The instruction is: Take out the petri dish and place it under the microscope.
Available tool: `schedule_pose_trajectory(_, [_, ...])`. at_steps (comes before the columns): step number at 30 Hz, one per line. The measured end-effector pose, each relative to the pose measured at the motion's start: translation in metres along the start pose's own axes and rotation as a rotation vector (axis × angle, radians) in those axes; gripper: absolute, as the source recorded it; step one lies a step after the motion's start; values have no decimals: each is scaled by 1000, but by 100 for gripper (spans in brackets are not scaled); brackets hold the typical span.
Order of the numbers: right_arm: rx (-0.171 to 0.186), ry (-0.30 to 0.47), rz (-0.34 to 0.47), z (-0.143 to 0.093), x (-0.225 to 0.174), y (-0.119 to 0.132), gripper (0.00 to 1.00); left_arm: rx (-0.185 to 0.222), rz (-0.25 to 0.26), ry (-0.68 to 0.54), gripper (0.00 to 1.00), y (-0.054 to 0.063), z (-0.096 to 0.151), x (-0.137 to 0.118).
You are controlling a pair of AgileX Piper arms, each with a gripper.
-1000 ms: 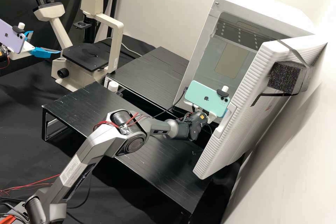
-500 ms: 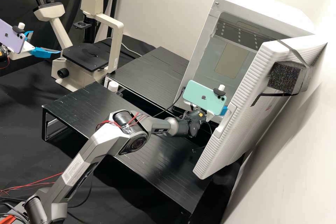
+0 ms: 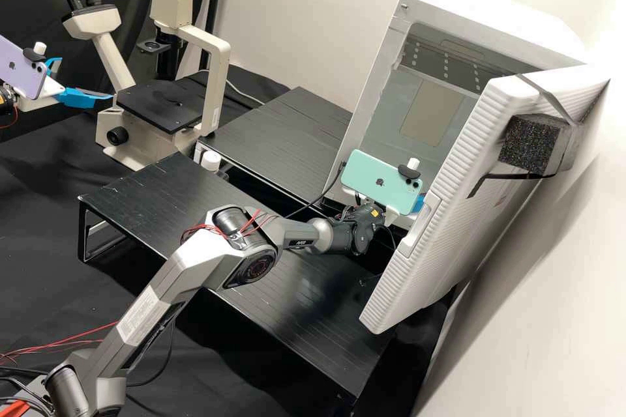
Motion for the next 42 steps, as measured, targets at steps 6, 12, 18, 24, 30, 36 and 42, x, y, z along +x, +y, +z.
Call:
schedule_pose_trajectory(6, [0, -6, -1, 1, 0, 0, 0, 0, 0, 0, 100, 0, 0, 0])
schedule_pose_trajectory(12, [4, -6, -1, 1, 0, 0, 0, 0, 0, 0, 100, 0, 0, 0])
schedule_pose_trajectory(18, [6, -8, -3, 2, 0, -1, 0, 0, 0, 0, 100, 0, 0, 0])
schedule_pose_trajectory(24, [6, -8, -3, 2, 0, -1, 0, 0, 0, 0, 100, 0, 0, 0])
schedule_pose_trajectory(30, [24, 0, -5, 2, -4, -3, 0, 0, 0, 0, 100, 0, 0, 0])
schedule_pose_trajectory(36, [45, 18, 2, 3, -27, 3, 0, 0, 0, 0, 100, 0, 0, 0])
schedule_pose_trajectory(42, [60, 20, 20, 3, -60, 15, 0, 0, 0, 0, 100, 0, 0, 0])
